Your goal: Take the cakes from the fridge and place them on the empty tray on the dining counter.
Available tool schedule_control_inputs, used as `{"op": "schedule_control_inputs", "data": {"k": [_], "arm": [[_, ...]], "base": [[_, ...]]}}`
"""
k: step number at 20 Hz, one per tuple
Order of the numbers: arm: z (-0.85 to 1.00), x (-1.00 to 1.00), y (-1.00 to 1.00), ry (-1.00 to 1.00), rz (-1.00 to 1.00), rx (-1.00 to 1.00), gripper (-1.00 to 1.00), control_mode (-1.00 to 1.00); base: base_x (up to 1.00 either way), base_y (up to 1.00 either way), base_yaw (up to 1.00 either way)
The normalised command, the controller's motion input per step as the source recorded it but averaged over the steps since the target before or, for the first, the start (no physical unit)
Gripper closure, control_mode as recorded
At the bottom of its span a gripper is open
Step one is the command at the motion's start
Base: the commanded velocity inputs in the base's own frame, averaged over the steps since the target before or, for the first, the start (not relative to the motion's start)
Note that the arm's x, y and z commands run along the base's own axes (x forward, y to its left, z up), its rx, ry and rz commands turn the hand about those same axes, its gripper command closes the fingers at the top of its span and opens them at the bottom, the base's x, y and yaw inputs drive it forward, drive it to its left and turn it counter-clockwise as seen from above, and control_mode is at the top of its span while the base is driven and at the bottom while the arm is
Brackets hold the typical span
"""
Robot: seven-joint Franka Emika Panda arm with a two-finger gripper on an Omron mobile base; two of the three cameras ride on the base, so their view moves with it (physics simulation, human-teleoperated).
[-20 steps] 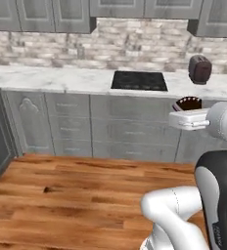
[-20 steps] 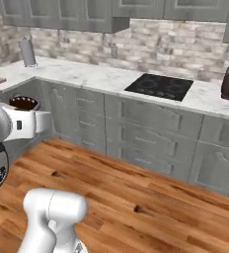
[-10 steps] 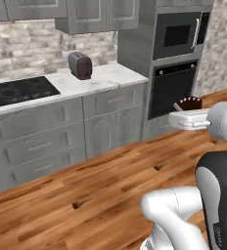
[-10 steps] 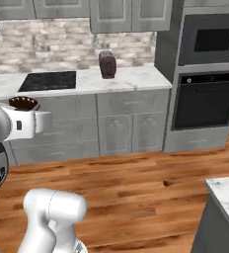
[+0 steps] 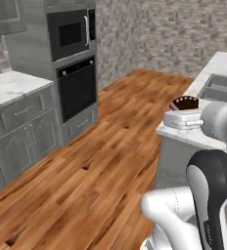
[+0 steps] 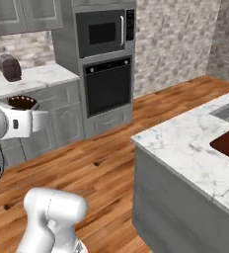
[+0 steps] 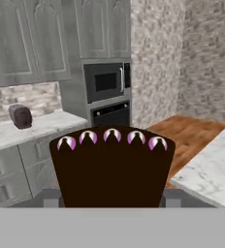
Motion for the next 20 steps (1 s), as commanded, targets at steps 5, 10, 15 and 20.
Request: {"op": "schedule_control_inputs", "data": {"k": [5,10,15,20], "arm": [[0.0,0.0,0.0,0.0,0.0,0.0,1.0,1.0],[0.0,0.0,0.0,0.0,0.0,0.0,1.0,1.0],[0.0,0.0,0.0,0.0,0.0,0.0,1.0,1.0],[0.0,0.0,0.0,0.0,0.0,0.0,1.0,1.0]], "base": [[-0.93,-0.99,-0.47],[0.37,0.64,-0.57],[0.13,-0.08,-0.46],[-0.8,-1.0,-0.14]]}}
